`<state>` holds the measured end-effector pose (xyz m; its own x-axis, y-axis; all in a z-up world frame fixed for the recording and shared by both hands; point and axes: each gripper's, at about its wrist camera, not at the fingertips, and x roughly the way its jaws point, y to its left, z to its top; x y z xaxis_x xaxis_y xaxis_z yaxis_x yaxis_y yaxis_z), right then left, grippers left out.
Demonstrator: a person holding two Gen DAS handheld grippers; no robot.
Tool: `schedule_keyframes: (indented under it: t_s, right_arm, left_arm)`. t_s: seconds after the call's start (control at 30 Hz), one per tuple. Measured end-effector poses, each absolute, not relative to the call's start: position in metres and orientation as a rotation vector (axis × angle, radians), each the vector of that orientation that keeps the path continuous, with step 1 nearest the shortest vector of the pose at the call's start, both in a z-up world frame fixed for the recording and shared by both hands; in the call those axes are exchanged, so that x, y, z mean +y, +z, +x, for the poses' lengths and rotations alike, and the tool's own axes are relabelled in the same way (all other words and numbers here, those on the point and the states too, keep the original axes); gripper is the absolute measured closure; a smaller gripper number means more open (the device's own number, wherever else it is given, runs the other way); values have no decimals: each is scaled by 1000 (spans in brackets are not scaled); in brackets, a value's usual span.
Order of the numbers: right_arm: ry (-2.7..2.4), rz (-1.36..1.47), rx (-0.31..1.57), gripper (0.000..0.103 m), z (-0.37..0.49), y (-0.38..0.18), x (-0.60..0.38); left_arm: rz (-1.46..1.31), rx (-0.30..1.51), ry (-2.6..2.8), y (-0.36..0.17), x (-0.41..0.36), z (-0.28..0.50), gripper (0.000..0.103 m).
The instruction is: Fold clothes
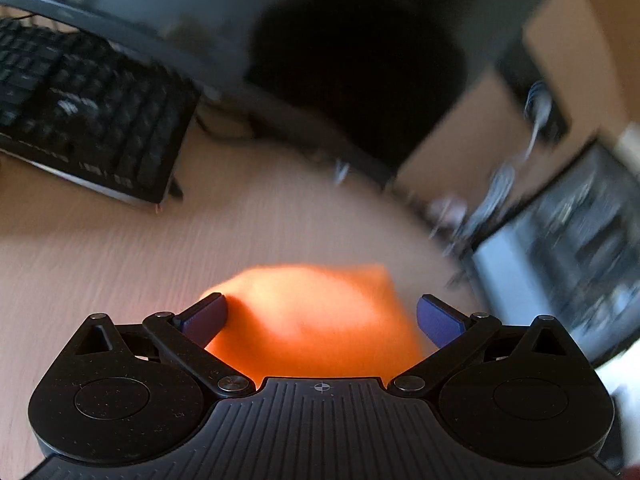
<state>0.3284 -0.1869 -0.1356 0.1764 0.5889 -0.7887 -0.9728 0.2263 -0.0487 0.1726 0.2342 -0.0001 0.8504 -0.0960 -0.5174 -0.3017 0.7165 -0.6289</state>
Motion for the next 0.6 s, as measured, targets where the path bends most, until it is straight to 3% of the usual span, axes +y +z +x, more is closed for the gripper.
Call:
schedule_keyframes:
  t_s: [0.07,0.2,0.43,0.47,0.5,0.6]
  right_arm:
    - [1210,-640,731,0,331,-138,-190]
    - [1201,-614,758,0,338,-144,-195]
    - [1215,-717,699,0,346,-135,-191]
    - [1223,-717,702,0,350,-129,-190]
    - [1232,-702,713,0,355,-121,-188]
    - [1279,-560,733,0,373,-88,-189]
  left_arm:
    - [-817,490,148,7,245,153,0]
    - [-866,539,168,-14,245,144,0]
    - [-730,552,-91,-9,172,139,2]
    - [-695,586,-81,-9,163,139,8]
    - [-652,634,-34,-12,157,138,22]
    - [-575,737,84,-28,150,135,26]
